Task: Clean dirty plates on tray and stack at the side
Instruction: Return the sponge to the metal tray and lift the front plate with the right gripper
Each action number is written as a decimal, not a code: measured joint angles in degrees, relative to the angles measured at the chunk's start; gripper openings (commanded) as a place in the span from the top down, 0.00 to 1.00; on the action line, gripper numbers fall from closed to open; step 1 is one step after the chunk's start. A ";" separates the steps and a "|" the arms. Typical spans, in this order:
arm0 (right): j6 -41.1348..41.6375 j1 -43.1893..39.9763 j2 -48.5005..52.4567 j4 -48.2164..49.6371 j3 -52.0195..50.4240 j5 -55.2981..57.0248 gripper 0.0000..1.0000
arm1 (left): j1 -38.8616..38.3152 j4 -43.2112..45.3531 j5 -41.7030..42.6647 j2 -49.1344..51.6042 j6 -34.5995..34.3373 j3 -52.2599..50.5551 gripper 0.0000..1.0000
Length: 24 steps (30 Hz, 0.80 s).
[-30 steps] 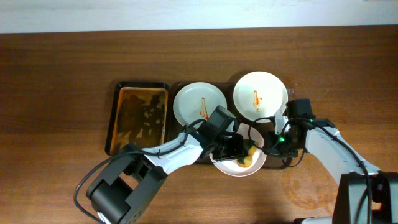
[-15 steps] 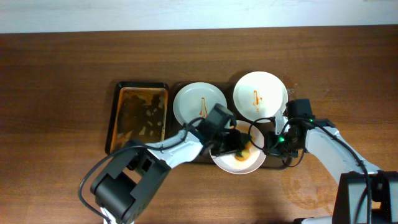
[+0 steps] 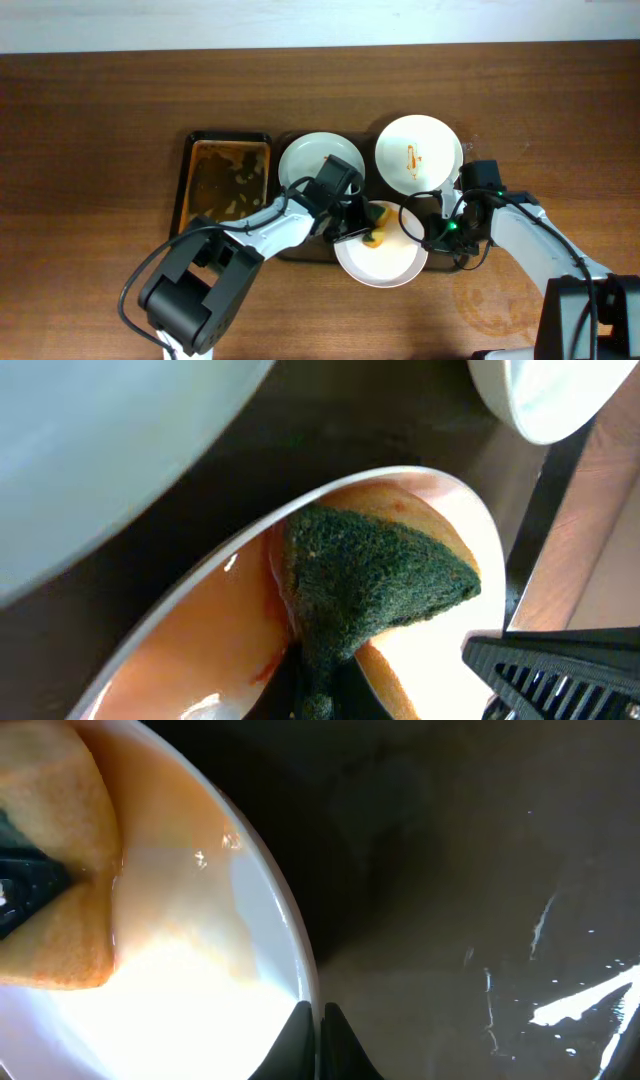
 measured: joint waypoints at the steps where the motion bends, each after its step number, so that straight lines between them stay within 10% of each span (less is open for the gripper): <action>1: 0.00 0.02 0.00 0.00 0.00 -0.11 0.96 | 0.24 -0.24 0.17 -0.09 0.50 -0.02 1.00; 24: -0.04 0.04 0.00 1.42 0.07 2.47 0.84 | 7.06 -18.73 -19.41 -23.34 17.35 -1.42 1.00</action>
